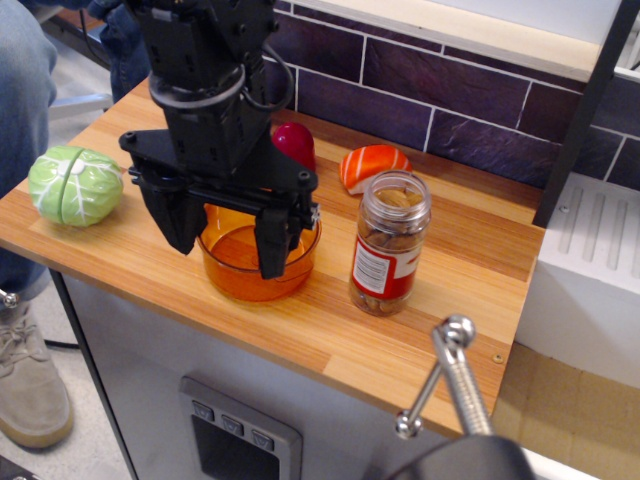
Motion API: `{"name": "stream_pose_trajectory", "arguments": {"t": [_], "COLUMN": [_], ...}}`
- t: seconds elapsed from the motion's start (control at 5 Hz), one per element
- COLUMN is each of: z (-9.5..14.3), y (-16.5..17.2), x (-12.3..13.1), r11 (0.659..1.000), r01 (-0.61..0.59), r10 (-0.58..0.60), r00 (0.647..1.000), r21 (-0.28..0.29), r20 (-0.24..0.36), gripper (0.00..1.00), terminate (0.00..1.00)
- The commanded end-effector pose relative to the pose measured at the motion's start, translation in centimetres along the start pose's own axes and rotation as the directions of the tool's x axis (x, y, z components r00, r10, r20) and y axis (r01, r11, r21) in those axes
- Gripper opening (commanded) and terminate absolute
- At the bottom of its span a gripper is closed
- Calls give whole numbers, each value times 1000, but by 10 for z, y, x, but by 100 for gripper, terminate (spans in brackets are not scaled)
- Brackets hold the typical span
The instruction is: Pour almonds in pot
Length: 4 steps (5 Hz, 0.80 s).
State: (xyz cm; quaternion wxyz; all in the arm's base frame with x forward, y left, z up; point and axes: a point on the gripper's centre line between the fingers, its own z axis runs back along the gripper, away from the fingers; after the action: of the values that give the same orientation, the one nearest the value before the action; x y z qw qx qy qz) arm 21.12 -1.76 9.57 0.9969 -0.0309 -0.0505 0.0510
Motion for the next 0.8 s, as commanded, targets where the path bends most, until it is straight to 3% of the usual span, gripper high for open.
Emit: {"name": "stream_pose_trajectory", "arguments": {"t": [0.0, 0.2, 0.4, 0.6], "z": [0, 11, 13, 14], "y": [0, -18, -43, -66], "x": [0, 21, 23, 21], "r11": [1000, 992, 924, 790], "r01": [0, 125, 371, 597], "r10": [0, -127, -380, -609], "r00": [1000, 988, 917, 792], "r21": [0, 27, 90, 140], "r20": [0, 84, 121, 55], "gripper": [100, 100, 100, 100], "terminate": [0, 0, 0, 0]}}
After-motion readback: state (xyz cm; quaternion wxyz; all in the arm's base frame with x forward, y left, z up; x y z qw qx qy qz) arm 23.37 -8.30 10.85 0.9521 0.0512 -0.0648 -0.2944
